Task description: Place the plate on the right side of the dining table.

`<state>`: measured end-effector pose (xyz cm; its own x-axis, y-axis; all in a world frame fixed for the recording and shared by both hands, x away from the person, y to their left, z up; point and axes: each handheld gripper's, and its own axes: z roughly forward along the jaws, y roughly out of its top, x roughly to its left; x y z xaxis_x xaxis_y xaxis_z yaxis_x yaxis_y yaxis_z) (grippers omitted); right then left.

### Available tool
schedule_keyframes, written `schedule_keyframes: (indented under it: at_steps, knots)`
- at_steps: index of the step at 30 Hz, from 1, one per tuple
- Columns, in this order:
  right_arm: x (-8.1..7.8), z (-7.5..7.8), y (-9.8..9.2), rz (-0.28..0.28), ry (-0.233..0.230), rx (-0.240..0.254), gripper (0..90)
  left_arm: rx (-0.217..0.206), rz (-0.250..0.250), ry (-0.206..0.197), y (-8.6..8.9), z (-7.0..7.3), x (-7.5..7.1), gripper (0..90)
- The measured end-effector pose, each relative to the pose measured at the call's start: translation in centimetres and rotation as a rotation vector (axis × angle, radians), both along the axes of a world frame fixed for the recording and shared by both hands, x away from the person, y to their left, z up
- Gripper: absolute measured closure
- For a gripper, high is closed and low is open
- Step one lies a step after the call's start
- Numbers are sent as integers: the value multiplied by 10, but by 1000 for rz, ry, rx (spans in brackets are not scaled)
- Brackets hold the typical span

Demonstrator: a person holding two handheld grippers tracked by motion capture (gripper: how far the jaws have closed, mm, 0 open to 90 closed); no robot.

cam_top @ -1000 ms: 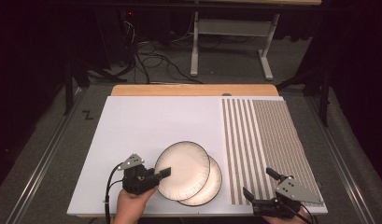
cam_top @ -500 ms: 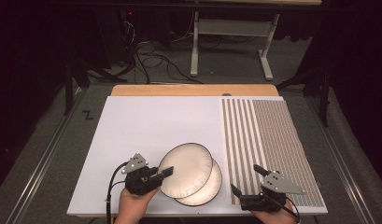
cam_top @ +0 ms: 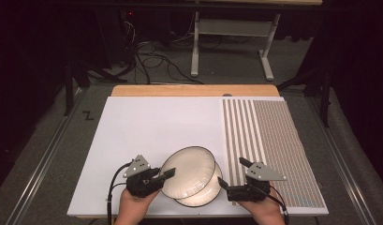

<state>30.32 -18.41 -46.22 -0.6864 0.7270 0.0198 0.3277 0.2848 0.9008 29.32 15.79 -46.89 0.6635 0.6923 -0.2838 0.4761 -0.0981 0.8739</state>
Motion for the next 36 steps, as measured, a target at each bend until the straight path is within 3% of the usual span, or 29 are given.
schedule_keyframes:
  at_steps: [8,18,21,25,27,28,32,36]
  knots:
    - [16,-2,29,47,24,4,41,7,-9,-17,-1,0,-1,748]
    - [31,-10,46,85,73,6,87,17,-21,-40,-2,1,-2,748]
    - [34,-14,47,97,114,49,165,22,-28,-49,-2,1,-2,747]
    - [36,-20,46,116,163,79,192,21,-32,-50,-2,0,-2,746]
    - [36,-22,46,116,169,84,208,21,-34,-51,-2,0,-2,746]
    - [36,-25,47,138,179,81,264,22,-34,-51,-2,0,-2,745]
    - [38,-27,49,160,189,85,351,29,-36,-63,-2,0,-3,744]
    - [38,-29,51,182,203,86,390,41,-47,-82,-3,0,-3,742]
